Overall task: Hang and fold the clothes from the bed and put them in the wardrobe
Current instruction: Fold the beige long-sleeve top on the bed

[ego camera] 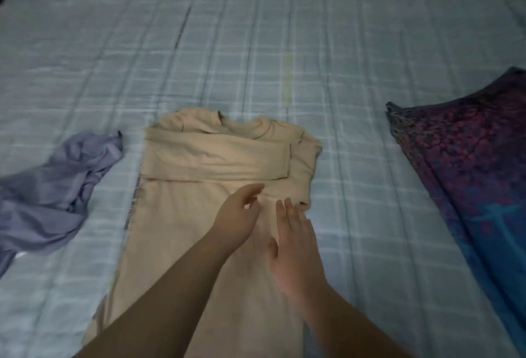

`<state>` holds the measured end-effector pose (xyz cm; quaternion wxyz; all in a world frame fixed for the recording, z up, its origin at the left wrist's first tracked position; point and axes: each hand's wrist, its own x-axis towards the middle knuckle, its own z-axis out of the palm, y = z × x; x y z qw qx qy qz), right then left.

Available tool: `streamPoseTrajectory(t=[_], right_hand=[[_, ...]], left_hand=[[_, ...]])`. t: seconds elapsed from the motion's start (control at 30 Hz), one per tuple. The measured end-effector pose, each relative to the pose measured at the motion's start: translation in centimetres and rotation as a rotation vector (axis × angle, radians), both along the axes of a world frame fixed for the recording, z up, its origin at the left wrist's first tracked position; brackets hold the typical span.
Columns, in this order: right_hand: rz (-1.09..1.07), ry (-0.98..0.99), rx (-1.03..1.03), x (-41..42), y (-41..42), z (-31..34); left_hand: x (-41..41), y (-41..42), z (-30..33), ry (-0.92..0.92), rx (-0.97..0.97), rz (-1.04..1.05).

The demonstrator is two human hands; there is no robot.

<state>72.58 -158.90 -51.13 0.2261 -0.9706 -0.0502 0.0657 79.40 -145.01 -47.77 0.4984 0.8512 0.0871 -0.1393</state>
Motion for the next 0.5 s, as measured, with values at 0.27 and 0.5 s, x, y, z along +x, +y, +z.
streamPoseTrajectory(t=[0.27, 0.5], right_hand=[[0.064, 0.160, -0.075, -11.8, 2.3, -0.7], [-0.598, 0.147, 0.206, -20.6, 2.8, -1.3]], left_hand=[[-17.5, 15.2, 0.6, 0.108, 0.372, 0.033], [-25.1, 26.3, -2.0, 0.330, 0.393, 0.319]])
